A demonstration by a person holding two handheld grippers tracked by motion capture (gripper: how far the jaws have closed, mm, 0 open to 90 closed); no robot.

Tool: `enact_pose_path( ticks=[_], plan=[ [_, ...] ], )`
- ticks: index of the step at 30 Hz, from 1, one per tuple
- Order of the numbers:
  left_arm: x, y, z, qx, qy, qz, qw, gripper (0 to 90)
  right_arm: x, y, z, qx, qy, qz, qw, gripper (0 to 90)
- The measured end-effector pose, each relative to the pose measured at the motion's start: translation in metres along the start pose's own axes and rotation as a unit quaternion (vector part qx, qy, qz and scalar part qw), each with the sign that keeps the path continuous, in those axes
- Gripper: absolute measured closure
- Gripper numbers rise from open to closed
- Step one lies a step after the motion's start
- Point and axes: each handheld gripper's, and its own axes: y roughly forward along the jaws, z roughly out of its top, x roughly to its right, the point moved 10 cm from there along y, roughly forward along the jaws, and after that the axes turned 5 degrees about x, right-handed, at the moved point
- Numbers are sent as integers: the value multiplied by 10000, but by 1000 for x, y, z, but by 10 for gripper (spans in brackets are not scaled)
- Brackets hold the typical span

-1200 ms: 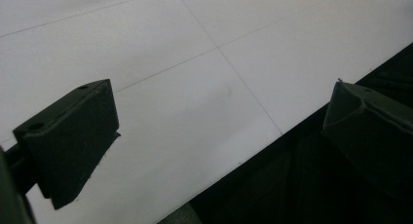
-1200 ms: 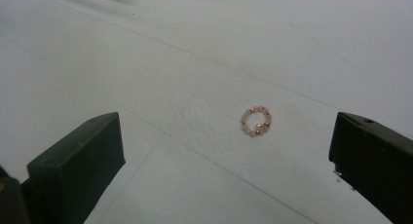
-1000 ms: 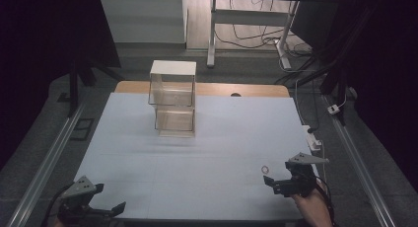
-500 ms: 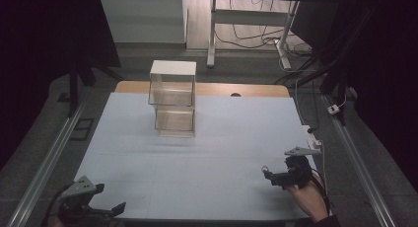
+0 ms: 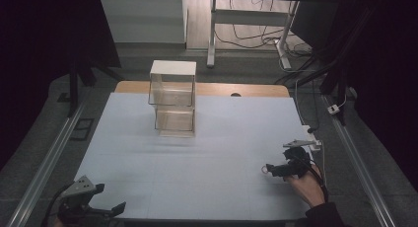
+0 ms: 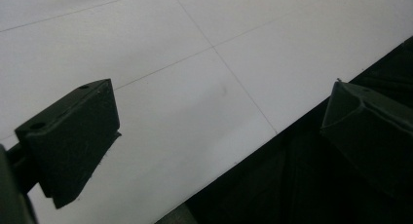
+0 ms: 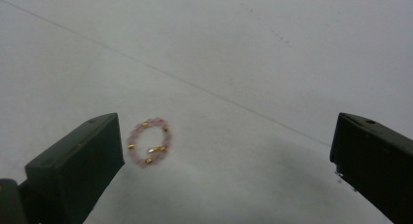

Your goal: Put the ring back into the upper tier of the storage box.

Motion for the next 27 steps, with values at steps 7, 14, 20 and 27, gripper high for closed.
enact_pose_path(
  ticks=[7,14,20,27],
  plan=[
    [0,0,0,-4,-11,-10,10000,2,5,17,0,-214,-174,-57,9996,0],
    [0,0,0,-12,-12,0,10000,3,5,24,-6,-481,-334,-47,9983,32],
    [0,0,0,-16,-14,9,10000,3,-9,17,-3,-593,-572,193,9964,397],
    [1,2,-1,-79,17,-3,10000,11,-20,13,-3,-688,-789,425,9936,733]
  ],
)
